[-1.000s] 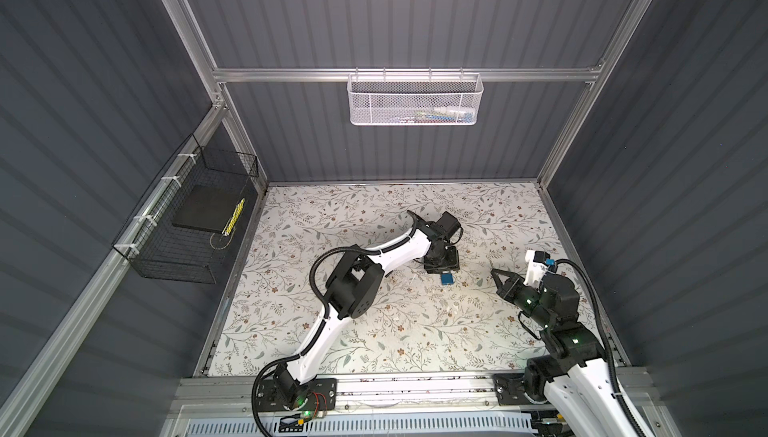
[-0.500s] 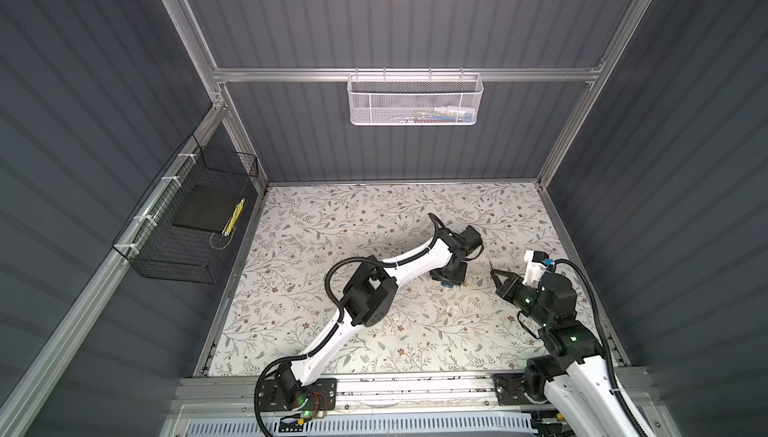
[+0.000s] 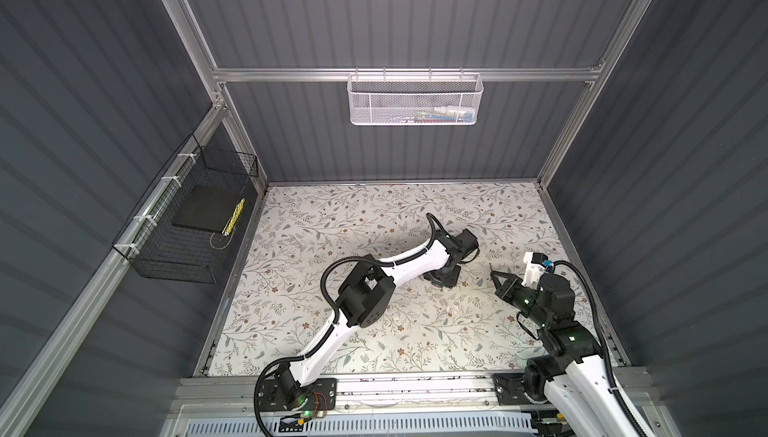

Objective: Unlock with the key
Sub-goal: 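Lower the left gripper onto the blue padlock and grasp its body, then lift the blue padlock with the left gripper while the right gripper advances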

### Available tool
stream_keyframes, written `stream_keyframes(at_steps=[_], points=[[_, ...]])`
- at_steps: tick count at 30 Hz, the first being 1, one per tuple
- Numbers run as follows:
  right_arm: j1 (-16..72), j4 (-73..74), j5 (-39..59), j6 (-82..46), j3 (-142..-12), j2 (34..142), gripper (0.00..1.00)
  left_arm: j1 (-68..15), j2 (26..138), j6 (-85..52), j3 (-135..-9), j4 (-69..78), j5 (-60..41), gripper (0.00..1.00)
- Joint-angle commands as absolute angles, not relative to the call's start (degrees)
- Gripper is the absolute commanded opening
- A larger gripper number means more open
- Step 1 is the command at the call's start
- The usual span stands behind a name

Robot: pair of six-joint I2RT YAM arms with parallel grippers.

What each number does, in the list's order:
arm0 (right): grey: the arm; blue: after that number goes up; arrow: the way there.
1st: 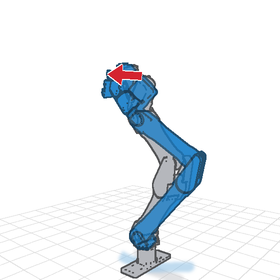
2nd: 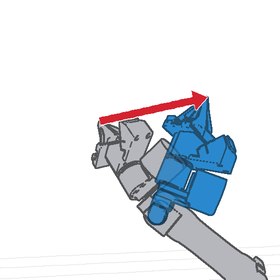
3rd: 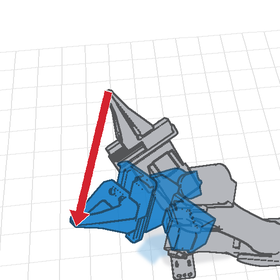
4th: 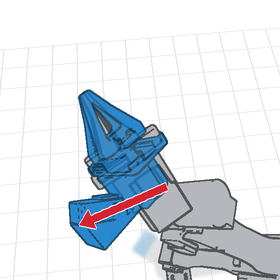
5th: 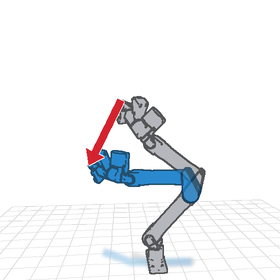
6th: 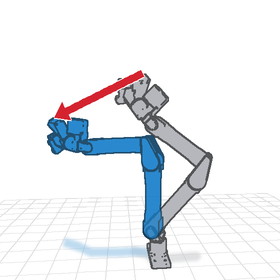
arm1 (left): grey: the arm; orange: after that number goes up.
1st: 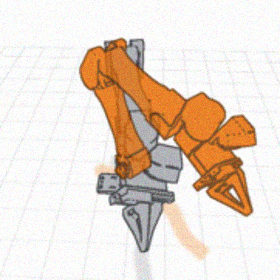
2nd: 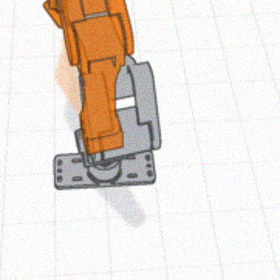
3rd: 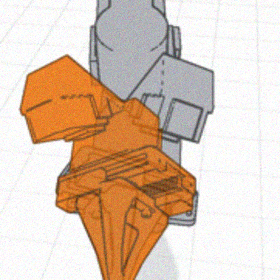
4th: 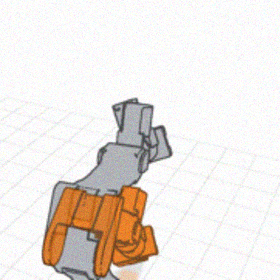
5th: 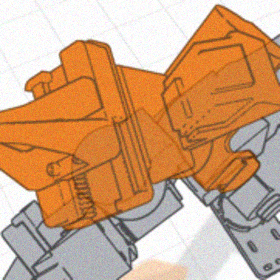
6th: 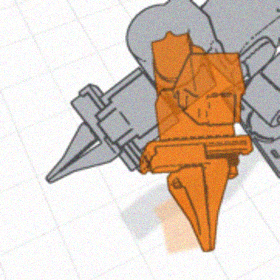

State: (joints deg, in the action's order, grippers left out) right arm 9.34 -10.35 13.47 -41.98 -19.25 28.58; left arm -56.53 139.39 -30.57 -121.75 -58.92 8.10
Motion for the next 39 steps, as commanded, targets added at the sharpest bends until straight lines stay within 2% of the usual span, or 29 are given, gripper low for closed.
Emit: stream_keyframes(at_steps=[1,6,11,15,26,30,39], points=[[9.05,-9.48,13.01,-42.28,-18.94,28.28,0.0,-56.01,138.32,-30.38,-120.85,-59.5,6.19,0.51],[9.05,-10.06,12.66,-42.19,-18.89,27.58,0.0,-55.58,138.34,-31.18,-119.61,-58.44,4.13,0.5],[9.07,-9.93,12.43,-42.32,-18.71,27.24,0.0,-55.29,138.66,-32.08,-118.49,-58.45,0.78,0.31],[9.05,-9.49,12.87,-42.45,-18.37,27.36,0.0,-54.7,137.95,-32.76,-117.14,-56.48,0.18,0.25],[9.26,-4.28,18.64,-41.13,-17.97,30.41,0.0,-47.8,121.85,-42.91,-100.43,-46.84,-1.18,0.24],[9.7,1.61,25.45,-41.35,-17.49,34.04,0.0,-45.14,115.85,-46.63,-95.72,-44.69,-1.8,0.24],[20.12,14.61,24.0,-39.66,-17.45,42.08,0.0,-41.62,104.47,-56.81,-87.24,-39.03,-2.37,0.24]])
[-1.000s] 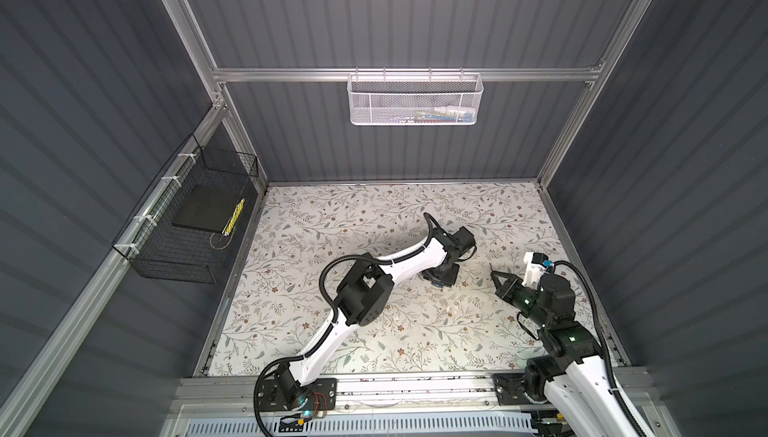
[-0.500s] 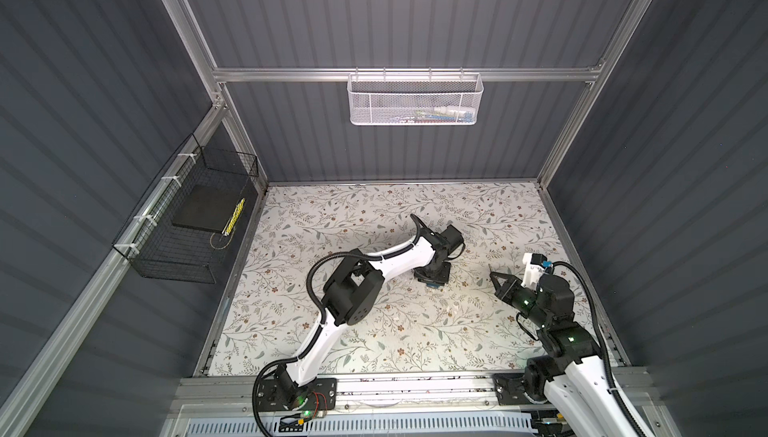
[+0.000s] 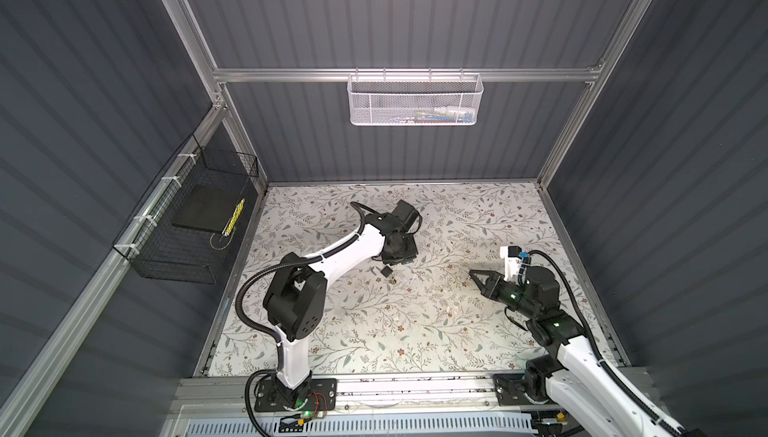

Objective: Unlock with the key
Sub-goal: 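Lift the blue padlock with the left gripper while the right gripper advances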

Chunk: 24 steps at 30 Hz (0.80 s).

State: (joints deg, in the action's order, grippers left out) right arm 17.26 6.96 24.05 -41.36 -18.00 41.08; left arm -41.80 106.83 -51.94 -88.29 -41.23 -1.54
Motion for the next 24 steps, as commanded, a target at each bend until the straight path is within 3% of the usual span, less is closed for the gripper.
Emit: stream_keyframes(at_steps=[1,8,24], points=[[21.45,16.46,23.5,-39.47,-17.49,43.2,0.0,-41.49,103.88,-57.8,-87.19,-39.11,-2.31,0.24],[26.49,26.27,21.46,-40.52,-18.46,51.96,0.0,-41.22,100.69,-62.89,-86.98,-39.39,-1.29,0.24],[32.36,33.34,15.03,-44.06,-21.96,63.2,0.0,-41.26,97.47,-66.17,-86.7,-42.37,7.29,0.23]])
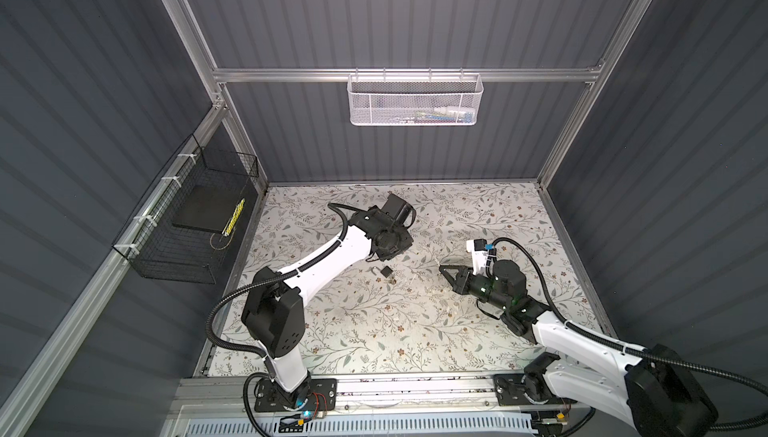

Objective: Unlock with the key
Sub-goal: 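Lift the blue padlock with the left gripper while the right gripper advances, then move the silver key in the right gripper toward the blue padlock's keyhole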

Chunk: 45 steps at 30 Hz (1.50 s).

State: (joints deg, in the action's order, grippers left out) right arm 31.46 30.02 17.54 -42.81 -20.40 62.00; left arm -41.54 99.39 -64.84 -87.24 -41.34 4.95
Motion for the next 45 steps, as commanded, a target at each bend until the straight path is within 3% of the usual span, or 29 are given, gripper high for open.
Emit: stream_keyframes(at_steps=[1,19,45], points=[[32.79,33.93,14.91,-44.41,-22.37,63.8,0.0,-41.23,97.51,-66.4,-86.75,-42.28,7.45,0.23],[37.61,45.06,15.82,-48.82,-28.21,80.53,0.0,-41.21,95.93,-67.58,-84.65,-40.35,8.96,0.23],[38.58,47.17,17.31,-50.63,-31.19,86.24,0.0,-41.22,95.8,-67.83,-83.31,-37.8,7.63,0.23]])
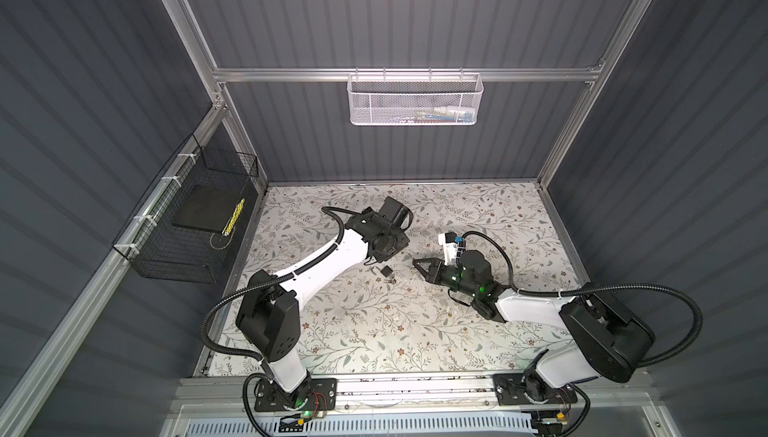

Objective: Unlock with the key
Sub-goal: 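Move the silver key in the right gripper toward the blue padlock's keyhole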

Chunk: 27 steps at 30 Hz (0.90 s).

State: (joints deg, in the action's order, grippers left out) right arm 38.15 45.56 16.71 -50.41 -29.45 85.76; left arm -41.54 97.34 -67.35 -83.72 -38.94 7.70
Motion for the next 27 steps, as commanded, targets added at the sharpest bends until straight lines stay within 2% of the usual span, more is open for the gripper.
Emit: stream_keyframes(at_steps=[1,27], points=[[38.65,47.26,17.41,-50.68,-31.37,86.43,0.0,-41.21,95.84,-67.9,-83.31,-37.76,7.47,0.23],[39.9,47.73,17.62,-51.04,-34.74,89.12,0.0,-41.22,95.63,-68.2,-82.58,-36.74,7.12,0.23]])
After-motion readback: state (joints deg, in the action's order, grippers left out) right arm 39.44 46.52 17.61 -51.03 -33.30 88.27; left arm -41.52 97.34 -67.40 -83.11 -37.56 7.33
